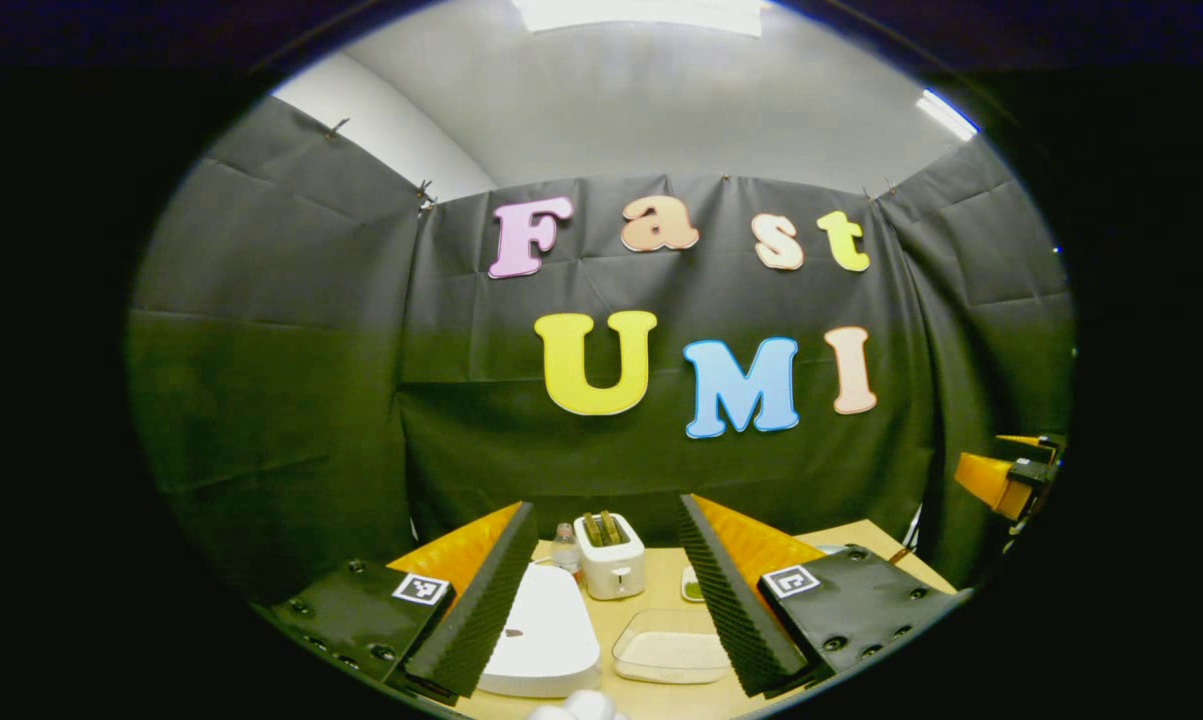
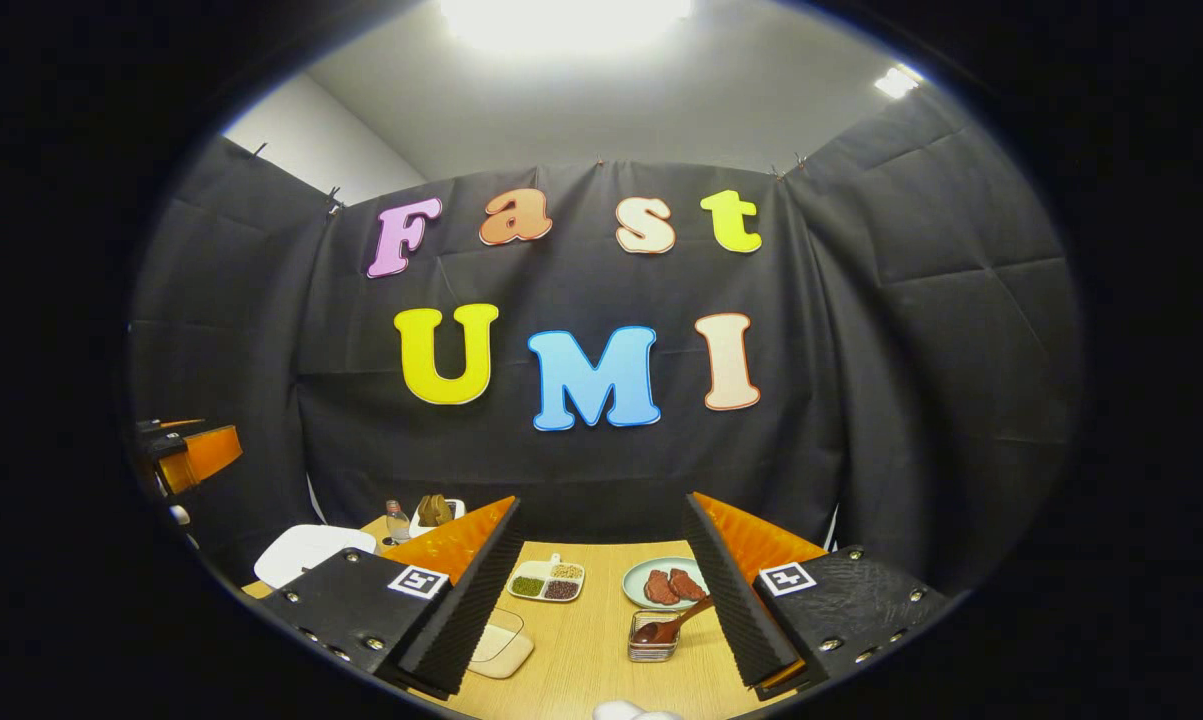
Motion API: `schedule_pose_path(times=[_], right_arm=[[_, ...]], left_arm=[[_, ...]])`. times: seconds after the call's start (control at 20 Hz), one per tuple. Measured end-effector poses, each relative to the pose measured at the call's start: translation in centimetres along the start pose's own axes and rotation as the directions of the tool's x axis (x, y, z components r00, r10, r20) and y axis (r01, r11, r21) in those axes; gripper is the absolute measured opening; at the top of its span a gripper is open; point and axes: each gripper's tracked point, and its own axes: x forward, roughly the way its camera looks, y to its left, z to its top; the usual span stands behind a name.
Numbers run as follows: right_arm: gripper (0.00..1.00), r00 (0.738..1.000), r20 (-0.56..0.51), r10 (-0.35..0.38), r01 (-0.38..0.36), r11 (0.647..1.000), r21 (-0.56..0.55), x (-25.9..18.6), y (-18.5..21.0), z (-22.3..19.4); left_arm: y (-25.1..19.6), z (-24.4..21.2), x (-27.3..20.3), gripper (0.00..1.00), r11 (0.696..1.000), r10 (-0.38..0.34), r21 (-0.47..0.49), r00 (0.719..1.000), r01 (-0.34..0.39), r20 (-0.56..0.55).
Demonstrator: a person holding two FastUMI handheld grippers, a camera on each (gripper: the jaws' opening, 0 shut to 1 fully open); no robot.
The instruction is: Close the left gripper, press the button to open the rice cooker; take a wooden spoon from the chopstick holder with the right hand, scoop a spoonful of rice and pour it into the rice cooker, then put the wooden spoon back into the chopstick holder.
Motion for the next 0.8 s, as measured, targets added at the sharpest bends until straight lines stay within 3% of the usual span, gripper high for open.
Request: schedule_pose_path(times=[0.8], right_arm=[[0.97,1.000,0.009,-0.005,0.005,1.000,-0.003,-0.36,-0.10,0.51]], left_arm=[[0.42,0.58,-0.57,1.00,1.000,0.009,0.014,1.000,-0.009,0.013]])
